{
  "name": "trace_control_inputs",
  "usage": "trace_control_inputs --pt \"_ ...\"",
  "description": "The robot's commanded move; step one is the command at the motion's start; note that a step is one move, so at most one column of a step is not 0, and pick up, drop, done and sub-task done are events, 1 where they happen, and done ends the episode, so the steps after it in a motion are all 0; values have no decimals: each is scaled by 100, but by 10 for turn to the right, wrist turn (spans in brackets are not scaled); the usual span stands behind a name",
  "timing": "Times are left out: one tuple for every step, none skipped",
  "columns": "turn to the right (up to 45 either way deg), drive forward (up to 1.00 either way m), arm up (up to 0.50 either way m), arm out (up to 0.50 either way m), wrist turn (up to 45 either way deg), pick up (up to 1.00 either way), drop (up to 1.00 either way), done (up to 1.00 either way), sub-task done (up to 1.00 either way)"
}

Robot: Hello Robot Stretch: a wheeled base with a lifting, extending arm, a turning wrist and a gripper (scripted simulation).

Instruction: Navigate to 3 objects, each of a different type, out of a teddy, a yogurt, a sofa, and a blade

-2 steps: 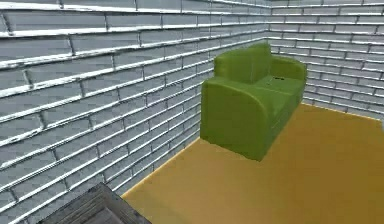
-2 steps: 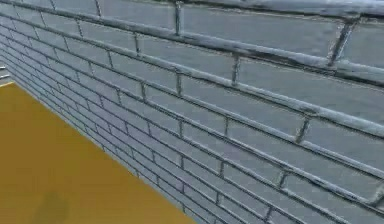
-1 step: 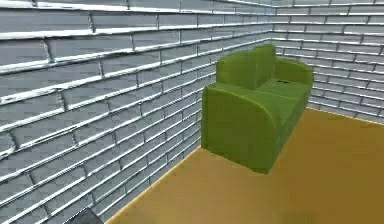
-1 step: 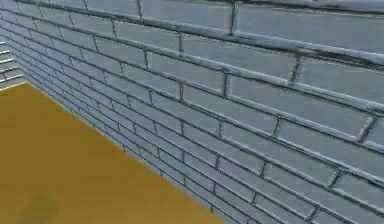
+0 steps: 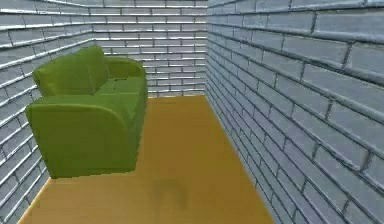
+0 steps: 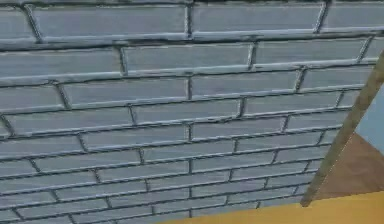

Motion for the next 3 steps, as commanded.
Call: trace_control_inputs --pt "450 0 0 0 0 0 0 0 0" --pt "360 0 0 0 0 0 0 0 0" --pt "0 10 0 0 0 0 0 0 0"
